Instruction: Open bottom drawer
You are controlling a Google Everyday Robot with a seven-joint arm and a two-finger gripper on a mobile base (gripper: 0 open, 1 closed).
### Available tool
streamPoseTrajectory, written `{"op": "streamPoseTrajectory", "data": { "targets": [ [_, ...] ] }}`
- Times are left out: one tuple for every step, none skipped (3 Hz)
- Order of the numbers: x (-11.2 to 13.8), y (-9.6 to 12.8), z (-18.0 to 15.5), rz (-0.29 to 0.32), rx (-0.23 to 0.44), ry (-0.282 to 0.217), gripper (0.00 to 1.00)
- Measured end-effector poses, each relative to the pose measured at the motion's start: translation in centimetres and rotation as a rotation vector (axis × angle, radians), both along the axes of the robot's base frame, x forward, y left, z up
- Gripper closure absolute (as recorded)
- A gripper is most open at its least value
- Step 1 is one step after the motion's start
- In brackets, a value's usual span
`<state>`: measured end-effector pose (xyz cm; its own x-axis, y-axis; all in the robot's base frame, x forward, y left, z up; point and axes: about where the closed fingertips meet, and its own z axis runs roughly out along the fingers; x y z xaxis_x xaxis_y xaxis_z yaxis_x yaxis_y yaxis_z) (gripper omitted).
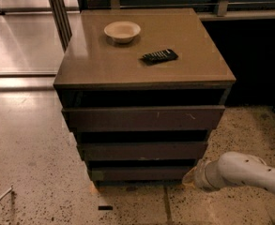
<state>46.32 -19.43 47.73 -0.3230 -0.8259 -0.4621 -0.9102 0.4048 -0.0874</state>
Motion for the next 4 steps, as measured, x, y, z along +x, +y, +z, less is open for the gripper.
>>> {"op": "streamPoseTrajectory", "data": {
  "targets": [
    [0.0,0.0,0.0,0.000,0.000,0.000,1.00],
    [0.3,-0.8,-2.8,-0.005,-0.028,-0.023,1.00],
    [1.5,-1.8,-8.4,-0.027,-0.029,-0.078,1.00],
    [2.6,-1.5,-14.3,-0.038,0.021,-0.086,1.00]
  ]
}}
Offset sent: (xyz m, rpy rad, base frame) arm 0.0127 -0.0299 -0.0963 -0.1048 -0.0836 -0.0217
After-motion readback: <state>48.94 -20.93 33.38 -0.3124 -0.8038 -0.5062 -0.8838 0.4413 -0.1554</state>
